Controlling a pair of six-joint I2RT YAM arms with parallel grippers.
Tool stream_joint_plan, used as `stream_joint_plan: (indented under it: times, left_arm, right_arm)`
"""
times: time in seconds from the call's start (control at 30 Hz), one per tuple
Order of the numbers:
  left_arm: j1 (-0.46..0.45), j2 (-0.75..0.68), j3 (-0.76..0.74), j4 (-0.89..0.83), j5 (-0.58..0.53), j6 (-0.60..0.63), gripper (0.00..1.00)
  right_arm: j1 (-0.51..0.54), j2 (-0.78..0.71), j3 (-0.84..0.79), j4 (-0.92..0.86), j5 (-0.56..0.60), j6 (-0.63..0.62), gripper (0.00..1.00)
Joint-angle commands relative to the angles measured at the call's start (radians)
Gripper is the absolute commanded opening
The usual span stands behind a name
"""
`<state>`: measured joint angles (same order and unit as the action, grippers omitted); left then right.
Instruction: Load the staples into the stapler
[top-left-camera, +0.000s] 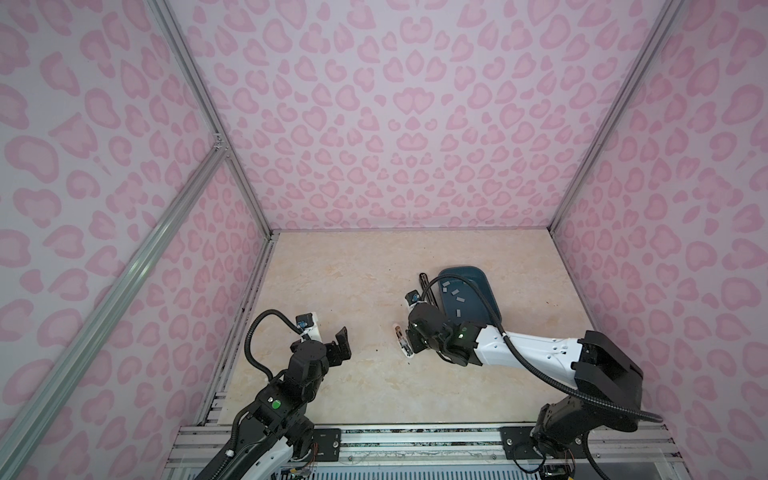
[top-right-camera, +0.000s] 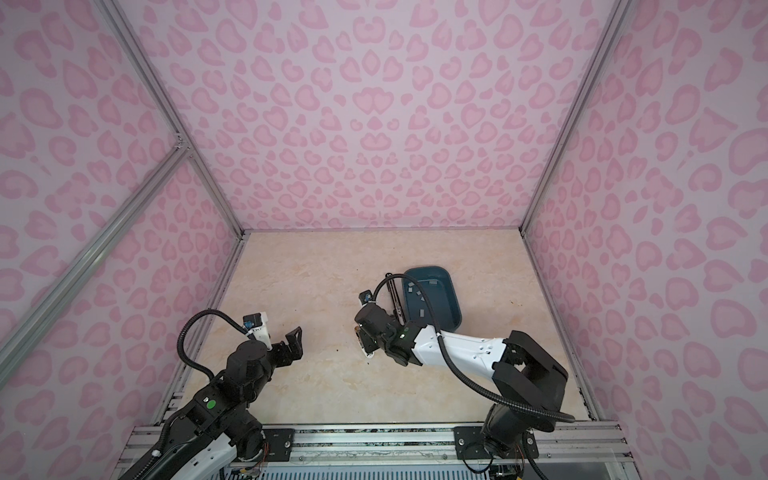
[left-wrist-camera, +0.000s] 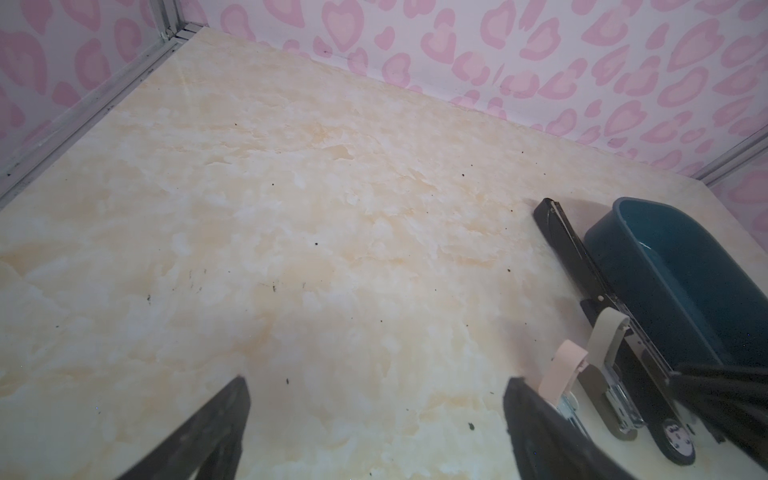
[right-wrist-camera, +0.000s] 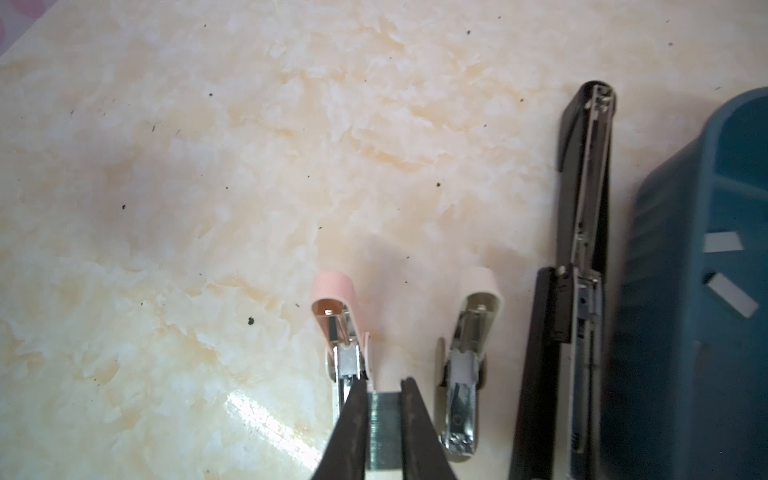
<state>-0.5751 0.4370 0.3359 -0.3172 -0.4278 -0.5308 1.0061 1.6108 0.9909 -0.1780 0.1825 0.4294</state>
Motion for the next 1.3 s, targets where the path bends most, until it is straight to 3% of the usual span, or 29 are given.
stream_joint_plan:
  times: [0.0,0.13,1.27]
  left_arm:
    - [0.001,0.0,-0.002,0.011,-0.01,-0.004,0.96]
    - [0.001,0.015,0.001,0.017,-0.008,-0.001,0.96]
    - [0.001,0.022,0.002,0.023,0.004,0.003,0.96]
  right_arm:
    - [0.016,0.043,0.015,0.014,0.0,0.041,0.15]
    - [0.019,0.069,0.002,0.041,-0.039,0.046,0.15]
    - [0.046,0.182,0.032,-0.01,0.009,0.069,0.12]
